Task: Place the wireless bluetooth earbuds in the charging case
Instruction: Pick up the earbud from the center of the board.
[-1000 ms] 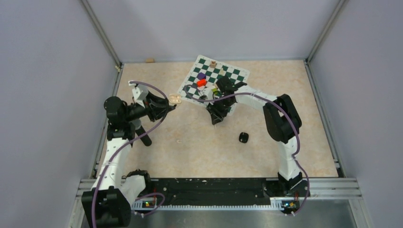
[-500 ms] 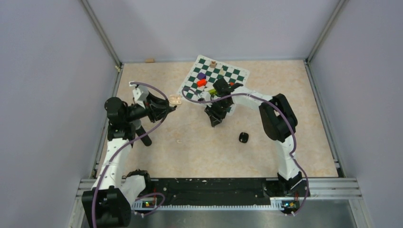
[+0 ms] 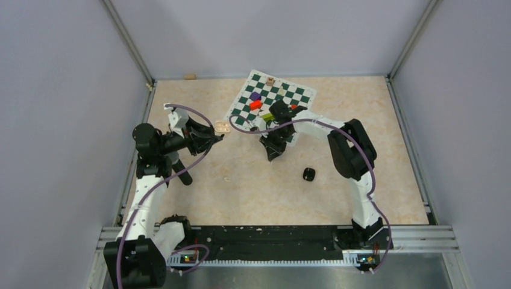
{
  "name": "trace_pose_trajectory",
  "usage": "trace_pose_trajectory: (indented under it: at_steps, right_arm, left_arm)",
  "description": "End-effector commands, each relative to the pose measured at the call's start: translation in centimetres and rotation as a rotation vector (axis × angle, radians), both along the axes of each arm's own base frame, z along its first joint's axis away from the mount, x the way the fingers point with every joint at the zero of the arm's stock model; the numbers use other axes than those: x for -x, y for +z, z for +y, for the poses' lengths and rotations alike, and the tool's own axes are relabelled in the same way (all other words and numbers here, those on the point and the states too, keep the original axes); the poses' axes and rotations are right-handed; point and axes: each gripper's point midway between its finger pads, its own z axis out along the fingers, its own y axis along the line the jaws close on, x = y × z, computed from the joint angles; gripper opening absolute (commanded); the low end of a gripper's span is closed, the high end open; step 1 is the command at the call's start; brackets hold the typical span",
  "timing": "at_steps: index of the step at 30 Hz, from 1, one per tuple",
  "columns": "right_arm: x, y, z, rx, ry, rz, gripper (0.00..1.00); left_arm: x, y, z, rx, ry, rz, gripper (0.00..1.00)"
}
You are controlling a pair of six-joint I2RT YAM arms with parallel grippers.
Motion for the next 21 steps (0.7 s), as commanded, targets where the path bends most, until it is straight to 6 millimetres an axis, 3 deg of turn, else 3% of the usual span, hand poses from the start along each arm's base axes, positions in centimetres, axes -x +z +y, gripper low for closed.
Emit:
trace_pose_trajectory:
  at_steps: [1,8,13,18,21]
  right_arm:
    - [-0.4,5.2,1.8,-0.122,0.052,-0.120,0.08]
    - [-1.2,14.7,0.6,-0.236,0.020,-0.429,0.06]
    - [-0.6,21.9,-0.7,-0.338,-0.024,-0.626,0.05]
    - [2.3,30.1,-1.3,-0.551,-0.030,-0.775,0.05]
    - [4.7,33.4,-1.7,-0.669,-0.001,-0.867,0.05]
  left_arm:
    - [-0.3,0.6,0.1,0.006,0.015,-0.040,0.00]
    - [-1.4,0.0,0.0,0.020,0.027,0.006,0.00]
    - [-1.5,-0.6,-0.9,0.023,0.003,0.028,0.00]
    - [-1.6,-1.2,-2.1,0.026,-0.034,0.065,0.00]
    - [-0.8,-1.4,-4.5,0.021,-0.120,0.079,0.00]
